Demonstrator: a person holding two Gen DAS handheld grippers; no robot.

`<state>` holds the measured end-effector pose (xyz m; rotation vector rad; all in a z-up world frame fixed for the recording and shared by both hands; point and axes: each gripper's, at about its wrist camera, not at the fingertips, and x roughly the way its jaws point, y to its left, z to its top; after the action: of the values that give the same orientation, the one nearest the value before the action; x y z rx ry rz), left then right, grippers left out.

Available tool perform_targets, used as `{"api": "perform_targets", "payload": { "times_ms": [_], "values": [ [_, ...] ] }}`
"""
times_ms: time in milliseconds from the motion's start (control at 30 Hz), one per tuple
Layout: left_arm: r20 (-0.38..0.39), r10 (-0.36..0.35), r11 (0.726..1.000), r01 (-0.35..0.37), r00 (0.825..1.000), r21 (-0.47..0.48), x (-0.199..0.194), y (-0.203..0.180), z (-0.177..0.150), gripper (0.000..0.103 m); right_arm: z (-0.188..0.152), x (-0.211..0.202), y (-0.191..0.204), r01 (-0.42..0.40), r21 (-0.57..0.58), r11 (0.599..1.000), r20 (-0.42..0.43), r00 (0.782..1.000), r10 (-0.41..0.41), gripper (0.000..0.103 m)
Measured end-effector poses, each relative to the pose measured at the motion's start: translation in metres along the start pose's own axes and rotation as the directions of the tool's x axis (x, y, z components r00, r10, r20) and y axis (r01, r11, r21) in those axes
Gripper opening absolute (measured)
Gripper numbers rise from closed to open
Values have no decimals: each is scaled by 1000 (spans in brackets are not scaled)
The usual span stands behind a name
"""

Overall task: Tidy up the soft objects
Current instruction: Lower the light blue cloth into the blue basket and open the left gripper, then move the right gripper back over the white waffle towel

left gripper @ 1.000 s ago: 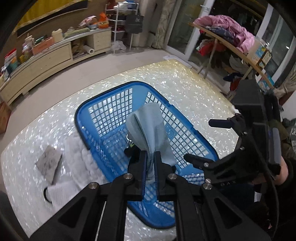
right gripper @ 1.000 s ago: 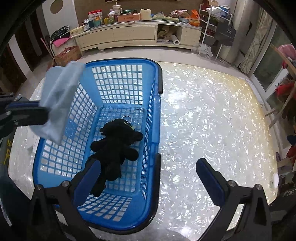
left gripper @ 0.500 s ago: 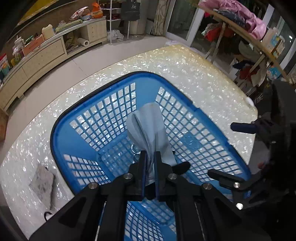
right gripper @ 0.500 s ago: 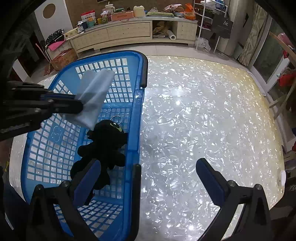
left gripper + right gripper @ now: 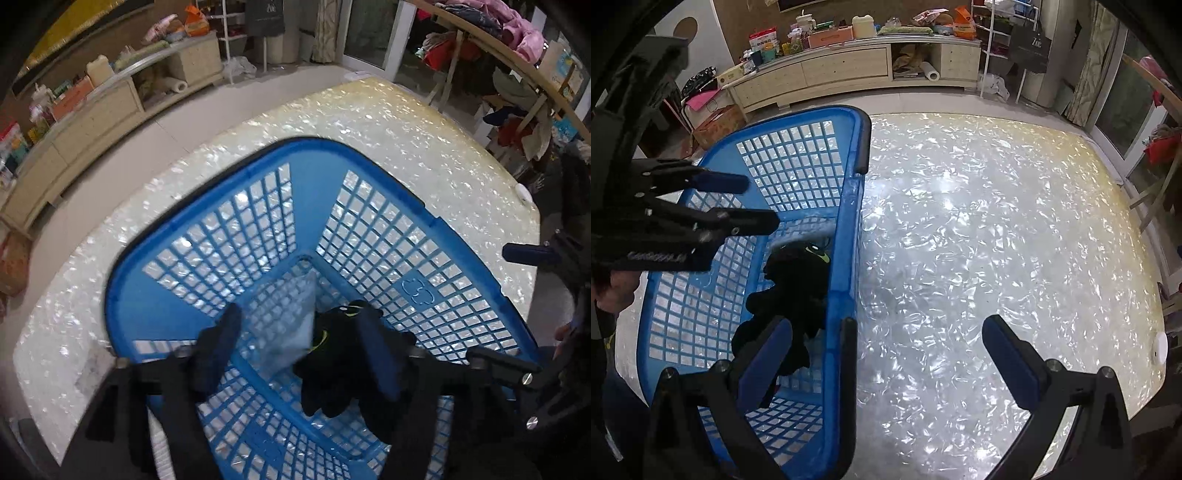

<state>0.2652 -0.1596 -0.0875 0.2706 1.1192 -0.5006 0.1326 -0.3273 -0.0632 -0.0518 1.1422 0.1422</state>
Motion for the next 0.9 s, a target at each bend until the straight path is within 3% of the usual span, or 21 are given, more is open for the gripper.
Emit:
{"api": "perform_targets", "payload": {
  "times_ms": [100, 400, 500, 667, 800, 900],
  "values": [
    [11, 19, 1000, -19, 1000, -12, -13, 0, -3, 72, -1, -4, 2, -3, -2, 1000, 7, 1000, 3, 103],
    [53, 42, 998, -40, 998, -39, -61, -6, -28, 72, -7, -27, 17, -16, -6, 1000, 36, 999, 16, 103],
    [63, 63, 996, -59, 996, -61, -75, -7, -40, 84, -11, -33, 22, -18, -5, 1000, 39, 999, 19, 103],
    [89, 72, 993, -62, 993, -104, -100, -4, -66, 85, -18, -48, 36, -36, -4, 999, 53, 998, 36, 103],
    [118, 78, 991, -63, 990, -119, -117, -6, -87, 102, -24, -58, 52, -41, -21, 999, 61, 997, 42, 103],
    [153, 118, 987, -99, 981, -126, -132, -6, -103, 103, -27, -64, 64, -38, -41, 998, 66, 997, 41, 103]
  ]
}}
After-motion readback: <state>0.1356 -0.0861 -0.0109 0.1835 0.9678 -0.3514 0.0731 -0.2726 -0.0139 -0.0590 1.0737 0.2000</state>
